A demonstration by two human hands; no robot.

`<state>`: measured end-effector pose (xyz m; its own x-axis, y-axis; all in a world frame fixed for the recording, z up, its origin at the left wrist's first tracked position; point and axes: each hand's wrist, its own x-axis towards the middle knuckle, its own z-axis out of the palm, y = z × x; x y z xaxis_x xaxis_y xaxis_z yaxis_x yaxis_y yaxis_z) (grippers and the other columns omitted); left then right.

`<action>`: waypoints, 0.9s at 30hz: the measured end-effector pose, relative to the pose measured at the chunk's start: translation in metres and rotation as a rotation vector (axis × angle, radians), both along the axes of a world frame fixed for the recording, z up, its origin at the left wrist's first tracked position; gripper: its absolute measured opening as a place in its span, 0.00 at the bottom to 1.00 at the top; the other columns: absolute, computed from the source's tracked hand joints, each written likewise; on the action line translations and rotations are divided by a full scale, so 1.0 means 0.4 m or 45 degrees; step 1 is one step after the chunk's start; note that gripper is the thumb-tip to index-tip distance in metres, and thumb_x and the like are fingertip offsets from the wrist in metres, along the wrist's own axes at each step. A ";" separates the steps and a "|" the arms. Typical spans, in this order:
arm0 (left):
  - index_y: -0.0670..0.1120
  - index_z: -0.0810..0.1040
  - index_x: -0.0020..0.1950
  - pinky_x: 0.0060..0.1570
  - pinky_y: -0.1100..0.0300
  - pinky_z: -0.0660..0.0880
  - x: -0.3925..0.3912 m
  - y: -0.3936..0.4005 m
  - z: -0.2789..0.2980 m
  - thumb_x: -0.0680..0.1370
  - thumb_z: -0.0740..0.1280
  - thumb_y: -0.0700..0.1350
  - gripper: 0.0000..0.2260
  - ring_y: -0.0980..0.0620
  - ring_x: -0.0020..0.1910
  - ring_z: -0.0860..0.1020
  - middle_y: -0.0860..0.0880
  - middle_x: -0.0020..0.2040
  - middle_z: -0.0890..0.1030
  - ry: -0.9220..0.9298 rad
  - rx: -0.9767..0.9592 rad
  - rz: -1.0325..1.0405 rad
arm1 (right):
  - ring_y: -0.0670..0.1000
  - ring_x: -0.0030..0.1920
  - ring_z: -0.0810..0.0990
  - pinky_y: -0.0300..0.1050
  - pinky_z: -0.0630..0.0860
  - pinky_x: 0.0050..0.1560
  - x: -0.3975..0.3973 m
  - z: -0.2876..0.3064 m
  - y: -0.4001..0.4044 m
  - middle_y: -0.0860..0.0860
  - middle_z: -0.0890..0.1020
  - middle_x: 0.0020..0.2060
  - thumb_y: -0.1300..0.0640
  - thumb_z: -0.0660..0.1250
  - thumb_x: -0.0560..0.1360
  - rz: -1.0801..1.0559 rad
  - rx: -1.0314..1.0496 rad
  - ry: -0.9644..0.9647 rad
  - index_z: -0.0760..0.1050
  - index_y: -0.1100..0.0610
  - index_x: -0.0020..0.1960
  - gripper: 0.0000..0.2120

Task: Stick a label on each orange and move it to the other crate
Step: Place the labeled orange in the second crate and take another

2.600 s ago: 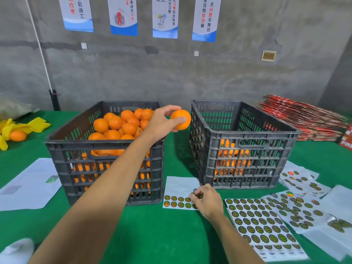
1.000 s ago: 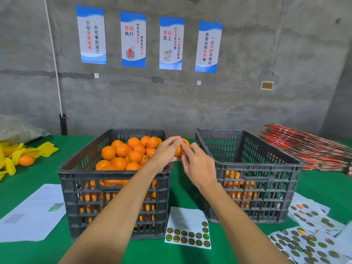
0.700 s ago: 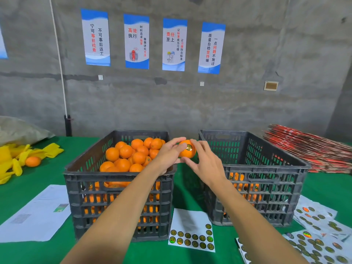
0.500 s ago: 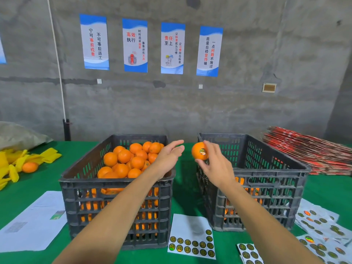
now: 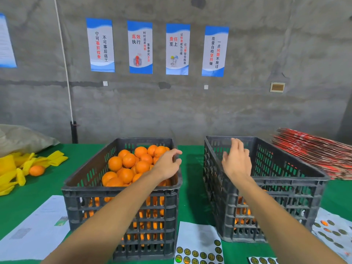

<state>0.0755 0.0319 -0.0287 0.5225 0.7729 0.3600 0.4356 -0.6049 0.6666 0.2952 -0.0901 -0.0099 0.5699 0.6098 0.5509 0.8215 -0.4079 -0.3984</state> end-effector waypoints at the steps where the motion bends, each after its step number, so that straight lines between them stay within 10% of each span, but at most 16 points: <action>1: 0.50 0.74 0.73 0.57 0.58 0.73 0.001 0.018 0.001 0.85 0.63 0.43 0.16 0.48 0.64 0.77 0.46 0.69 0.77 0.046 0.023 0.010 | 0.63 0.72 0.68 0.58 0.73 0.65 -0.001 0.000 0.005 0.55 0.63 0.78 0.54 0.62 0.83 0.024 -0.037 -0.037 0.57 0.58 0.80 0.28; 8: 0.47 0.70 0.77 0.74 0.50 0.67 0.004 0.153 0.000 0.82 0.62 0.39 0.22 0.42 0.75 0.69 0.43 0.76 0.71 0.340 0.134 0.148 | 0.57 0.70 0.72 0.52 0.70 0.68 -0.079 -0.001 0.092 0.52 0.71 0.74 0.47 0.62 0.82 0.435 -0.050 -0.441 0.63 0.54 0.79 0.28; 15: 0.49 0.62 0.81 0.75 0.47 0.66 -0.016 0.270 -0.028 0.80 0.69 0.43 0.31 0.42 0.78 0.64 0.43 0.80 0.63 0.432 0.041 0.266 | 0.57 0.75 0.67 0.56 0.70 0.71 -0.277 -0.030 0.276 0.51 0.68 0.76 0.49 0.64 0.82 0.698 -0.071 0.101 0.57 0.48 0.81 0.30; 27: 0.51 0.52 0.84 0.78 0.44 0.62 0.028 0.434 -0.071 0.79 0.73 0.42 0.41 0.43 0.82 0.57 0.48 0.84 0.56 0.595 0.102 0.213 | 0.60 0.75 0.64 0.57 0.68 0.73 -0.269 -0.042 0.492 0.56 0.67 0.76 0.63 0.66 0.79 0.585 -0.351 0.140 0.57 0.53 0.80 0.33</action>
<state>0.0865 0.2055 -0.0573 0.5133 0.8394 0.1786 0.7720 -0.5425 0.3311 0.1874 0.1067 -0.0266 0.2556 0.9230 0.2877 0.8994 -0.1179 -0.4209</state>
